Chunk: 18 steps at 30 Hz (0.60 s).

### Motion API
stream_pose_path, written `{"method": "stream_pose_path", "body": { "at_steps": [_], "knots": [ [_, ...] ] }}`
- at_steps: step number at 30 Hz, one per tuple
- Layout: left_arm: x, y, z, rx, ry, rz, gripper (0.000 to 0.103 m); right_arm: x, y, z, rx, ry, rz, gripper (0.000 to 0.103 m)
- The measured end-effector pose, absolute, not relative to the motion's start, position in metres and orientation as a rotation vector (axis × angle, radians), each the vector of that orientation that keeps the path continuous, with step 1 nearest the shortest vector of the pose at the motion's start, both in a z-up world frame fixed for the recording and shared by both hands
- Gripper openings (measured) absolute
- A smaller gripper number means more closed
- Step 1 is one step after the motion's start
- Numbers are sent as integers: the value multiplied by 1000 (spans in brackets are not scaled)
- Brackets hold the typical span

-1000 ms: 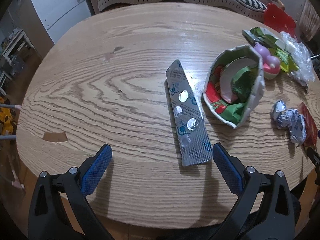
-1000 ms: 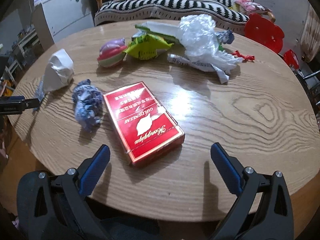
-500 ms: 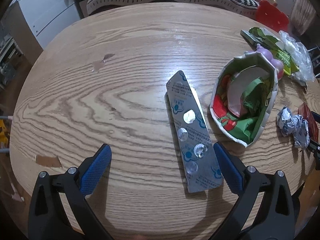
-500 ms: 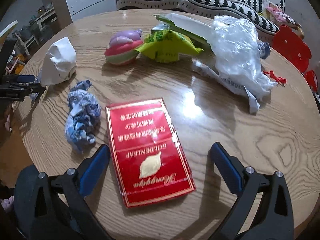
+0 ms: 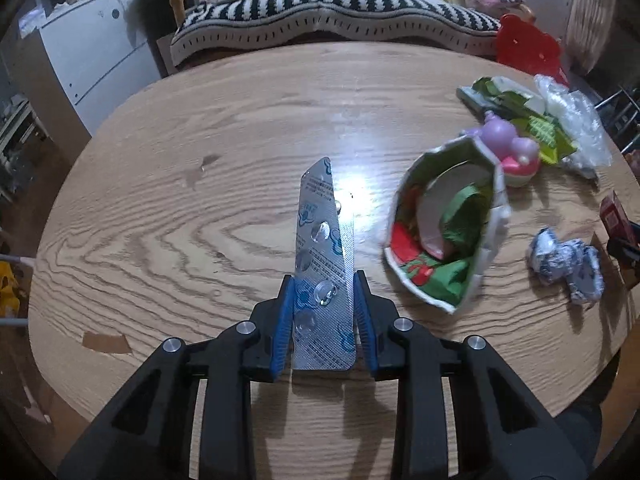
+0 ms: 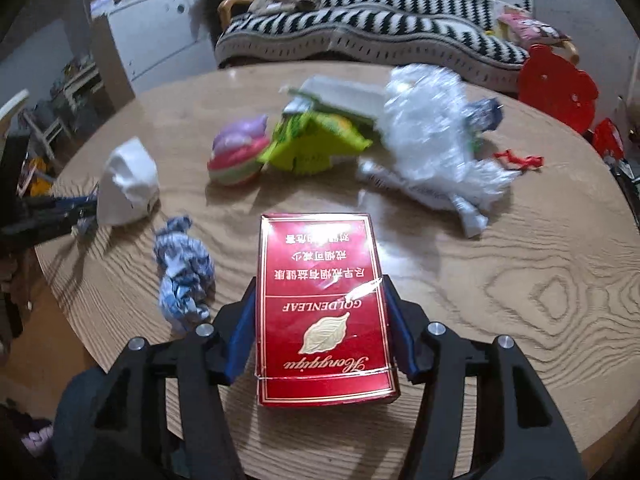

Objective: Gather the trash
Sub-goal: 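Grasp the blister pack with the left gripper while the right grasps the red box, then carry both items over the black bin and open both grippers to drop them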

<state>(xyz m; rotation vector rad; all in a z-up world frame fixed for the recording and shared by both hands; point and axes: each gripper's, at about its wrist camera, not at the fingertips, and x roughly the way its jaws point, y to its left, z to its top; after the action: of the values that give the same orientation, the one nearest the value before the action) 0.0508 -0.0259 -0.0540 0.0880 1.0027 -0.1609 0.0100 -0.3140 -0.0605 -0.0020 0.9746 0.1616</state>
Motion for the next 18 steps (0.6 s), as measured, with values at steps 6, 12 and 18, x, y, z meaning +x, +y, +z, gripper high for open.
{"method": "stream_pose_path", "body": {
  "at_steps": [6, 12, 18],
  "knots": [
    [26, -35, -9, 127, 901, -161, 29, -14, -336, -38, 34, 913, 113, 56],
    [-5, -82, 45, 199, 790, -256, 29, -64, -372, -6, 86, 840, 42, 56],
    [-51, -195, 68, 280, 734, -488, 29, -122, -419, 17, 137, 792, -70, 56]
  ]
}}
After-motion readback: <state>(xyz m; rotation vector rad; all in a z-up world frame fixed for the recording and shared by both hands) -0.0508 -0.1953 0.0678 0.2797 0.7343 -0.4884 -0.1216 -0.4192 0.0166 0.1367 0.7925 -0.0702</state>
